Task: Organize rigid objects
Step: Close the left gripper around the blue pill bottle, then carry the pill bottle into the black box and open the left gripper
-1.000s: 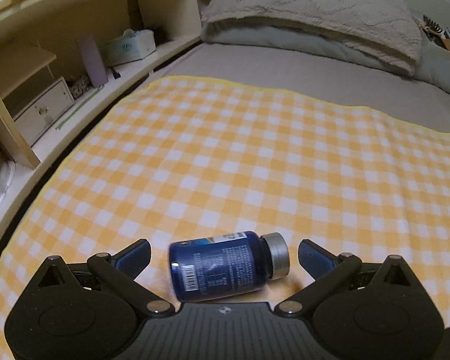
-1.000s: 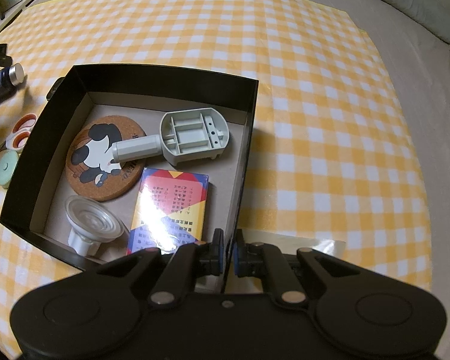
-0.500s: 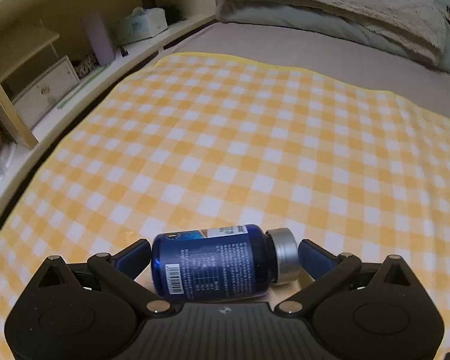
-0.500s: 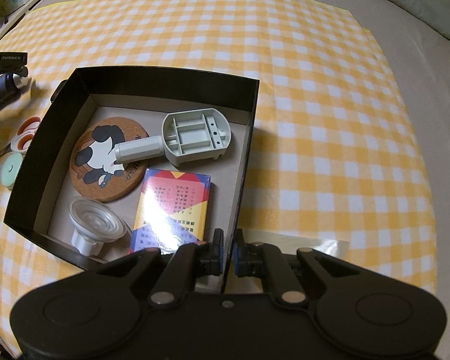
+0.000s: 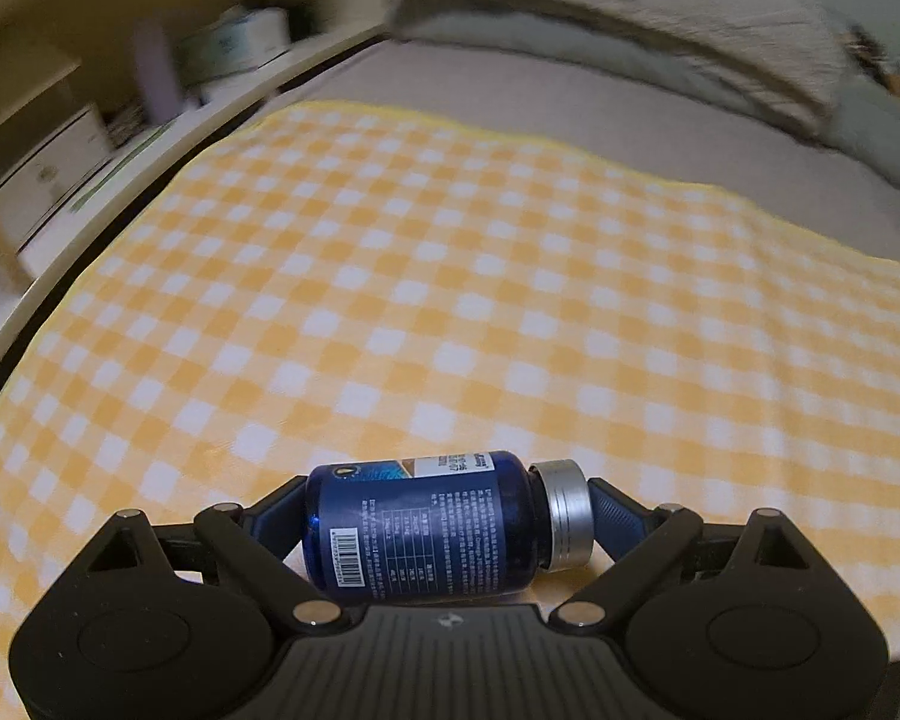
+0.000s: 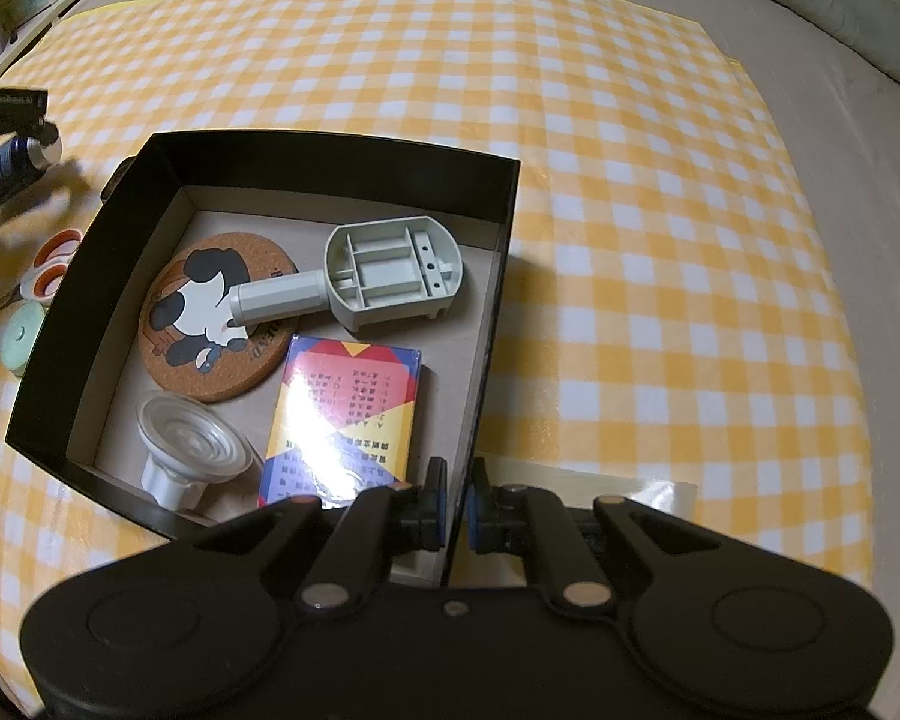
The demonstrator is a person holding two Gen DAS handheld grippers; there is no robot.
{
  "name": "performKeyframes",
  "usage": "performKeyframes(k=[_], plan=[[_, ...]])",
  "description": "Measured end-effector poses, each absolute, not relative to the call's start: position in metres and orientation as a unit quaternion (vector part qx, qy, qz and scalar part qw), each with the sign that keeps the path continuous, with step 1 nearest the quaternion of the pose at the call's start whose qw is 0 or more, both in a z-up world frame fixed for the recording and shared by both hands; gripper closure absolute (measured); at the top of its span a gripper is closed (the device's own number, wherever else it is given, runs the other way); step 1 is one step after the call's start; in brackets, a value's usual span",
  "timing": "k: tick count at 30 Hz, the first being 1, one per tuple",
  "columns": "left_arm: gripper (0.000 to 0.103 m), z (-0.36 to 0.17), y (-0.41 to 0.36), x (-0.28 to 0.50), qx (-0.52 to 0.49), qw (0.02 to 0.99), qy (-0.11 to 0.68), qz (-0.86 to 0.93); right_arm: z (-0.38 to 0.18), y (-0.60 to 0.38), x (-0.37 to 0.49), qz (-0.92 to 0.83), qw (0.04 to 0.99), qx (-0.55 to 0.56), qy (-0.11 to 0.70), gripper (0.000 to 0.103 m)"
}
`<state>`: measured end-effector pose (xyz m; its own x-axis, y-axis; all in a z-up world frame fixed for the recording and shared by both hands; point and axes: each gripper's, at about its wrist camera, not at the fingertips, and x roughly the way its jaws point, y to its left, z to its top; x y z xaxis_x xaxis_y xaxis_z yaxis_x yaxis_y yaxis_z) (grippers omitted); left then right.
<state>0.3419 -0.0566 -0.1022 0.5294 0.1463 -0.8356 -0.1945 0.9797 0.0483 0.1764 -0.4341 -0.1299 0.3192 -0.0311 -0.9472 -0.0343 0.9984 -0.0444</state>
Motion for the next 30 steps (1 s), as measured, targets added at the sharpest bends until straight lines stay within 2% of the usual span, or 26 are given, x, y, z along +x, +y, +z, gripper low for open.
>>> performKeyframes(k=[13,21,30], plan=[[0.009,-0.046,-0.145,0.274,-0.038,0.88,0.461,-0.103,-0.13,-0.434,0.175,0.0,0.811,-0.031,0.584,0.096],[0.009,-0.049,-0.193,0.249,-0.041,0.858,0.481,-0.176,-0.13,-0.432,0.176,0.0,0.811,-0.032,0.584,0.096],[0.01,-0.064,-0.226,0.256,-0.049,0.859,0.481,-0.169,-0.13,-0.431,0.175,-0.001,0.811,-0.032,0.584,0.096]])
